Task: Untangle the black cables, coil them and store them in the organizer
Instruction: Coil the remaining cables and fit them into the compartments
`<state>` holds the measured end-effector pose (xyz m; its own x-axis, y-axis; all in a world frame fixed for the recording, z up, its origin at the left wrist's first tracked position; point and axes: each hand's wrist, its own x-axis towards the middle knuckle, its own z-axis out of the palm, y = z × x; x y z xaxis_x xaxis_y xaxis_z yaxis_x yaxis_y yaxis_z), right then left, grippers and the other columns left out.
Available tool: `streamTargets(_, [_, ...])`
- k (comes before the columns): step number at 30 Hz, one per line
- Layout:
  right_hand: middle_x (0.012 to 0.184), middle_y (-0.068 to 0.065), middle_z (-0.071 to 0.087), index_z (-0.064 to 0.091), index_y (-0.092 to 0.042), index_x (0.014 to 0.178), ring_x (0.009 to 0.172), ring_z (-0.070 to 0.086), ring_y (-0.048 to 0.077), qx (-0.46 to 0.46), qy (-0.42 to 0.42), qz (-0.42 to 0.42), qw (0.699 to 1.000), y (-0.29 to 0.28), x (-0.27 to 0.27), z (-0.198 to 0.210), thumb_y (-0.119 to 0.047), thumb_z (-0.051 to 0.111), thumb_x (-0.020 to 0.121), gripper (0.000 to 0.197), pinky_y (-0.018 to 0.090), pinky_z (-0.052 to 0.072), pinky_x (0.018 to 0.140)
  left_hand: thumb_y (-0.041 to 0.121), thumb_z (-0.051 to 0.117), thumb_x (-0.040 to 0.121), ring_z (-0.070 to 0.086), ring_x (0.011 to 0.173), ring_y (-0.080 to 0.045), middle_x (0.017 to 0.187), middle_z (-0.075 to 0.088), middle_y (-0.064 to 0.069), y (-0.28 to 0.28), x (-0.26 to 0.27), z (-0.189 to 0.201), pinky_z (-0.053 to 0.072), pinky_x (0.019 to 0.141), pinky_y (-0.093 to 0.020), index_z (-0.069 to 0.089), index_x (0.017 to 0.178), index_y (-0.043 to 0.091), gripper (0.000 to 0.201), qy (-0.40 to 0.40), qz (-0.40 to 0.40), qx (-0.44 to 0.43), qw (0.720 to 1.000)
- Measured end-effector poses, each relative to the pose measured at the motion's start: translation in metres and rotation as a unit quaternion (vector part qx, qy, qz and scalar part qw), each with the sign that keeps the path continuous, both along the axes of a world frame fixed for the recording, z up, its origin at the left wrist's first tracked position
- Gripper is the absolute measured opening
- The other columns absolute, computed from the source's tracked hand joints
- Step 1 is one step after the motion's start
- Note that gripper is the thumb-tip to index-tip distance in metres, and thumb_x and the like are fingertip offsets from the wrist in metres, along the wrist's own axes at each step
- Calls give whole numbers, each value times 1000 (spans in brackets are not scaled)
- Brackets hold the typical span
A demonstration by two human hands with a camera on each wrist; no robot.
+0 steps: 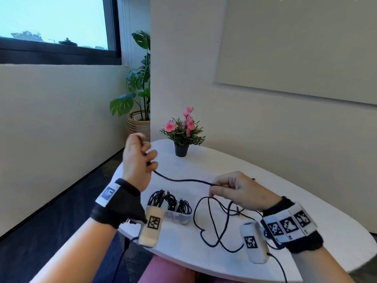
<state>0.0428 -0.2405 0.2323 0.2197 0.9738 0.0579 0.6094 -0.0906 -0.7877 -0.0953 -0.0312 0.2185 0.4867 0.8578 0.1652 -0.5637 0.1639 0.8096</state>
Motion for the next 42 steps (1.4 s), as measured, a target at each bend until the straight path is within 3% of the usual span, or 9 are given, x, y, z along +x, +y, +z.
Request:
streamTargets(5, [64,27,54,75,-11,83,54,44,15,102,-13,-58,993,11,4,8,-13,67,86,9,17,39,50,30,29,103,39,49,-4,64,50,5,-31,20,-17,32,50,-23,56,72,20,42,352,-89,384,849])
streamTargets(8, [54,9,46,75,-13,82,56,42,13,145,25,-89,985,14,11,9,-7,71,81,7,17,39,60,44,22,100,54,63,-10,69,63,5,-43,23,-21,42,68,-27,66,77,16,57,409,-134,506,747])
streamTargets(17, [42,-8,35,65,-7,82,35,22,6,254,260,-190,912,19,27,-5,-17,68,76,13,15,22,37,49,48,91,37,53,-4,61,41,6,-61,28,-26,35,60,-22,49,69,18,38,173,-272,350,879])
streamTargets(24, [60,3,55,67,-7,104,43,39,3,258,165,-168,937,28,13,-40,-15,57,91,19,14,32,43,37,60,85,39,65,-10,66,34,2,-49,30,-25,54,74,-33,48,80,14,27,45,-245,99,963])
streamTargets(29, [52,-6,50,64,-21,82,63,60,16,196,21,-129,972,35,-5,-59,-19,43,100,28,11,42,83,32,40,99,57,83,-13,79,55,-1,-44,42,-33,53,86,-44,52,87,9,29,54,-172,-9,984])
streamTargets(32, [50,-6,51,55,-19,67,46,47,7,154,-41,-135,978,43,-20,-67,-27,41,100,36,25,42,63,39,22,102,57,118,-17,125,60,-11,-43,49,-39,48,92,-37,53,114,5,47,33,-181,-34,982])
streamTargets(35, [55,-3,49,63,-9,81,47,40,6,137,-72,-136,979,52,-33,-72,-29,41,100,35,25,35,55,39,18,103,67,100,-13,95,72,-5,-43,54,-37,42,102,-35,56,94,8,50,-25,-163,-58,985])
streamTargets(38, [50,-10,44,65,-10,89,42,40,2,111,28,-107,988,52,-37,-67,-22,43,100,28,13,30,49,37,26,103,44,43,-6,54,40,8,-39,51,-31,55,67,-29,37,75,18,35,-114,-98,-134,980])
streamTargets(42, [63,-12,61,62,-12,95,57,55,-3,98,107,-85,986,39,-31,-68,-15,60,92,6,13,42,61,33,27,104,27,39,-5,58,33,8,-19,36,-20,29,38,-17,32,73,21,33,-81,-7,-79,994])
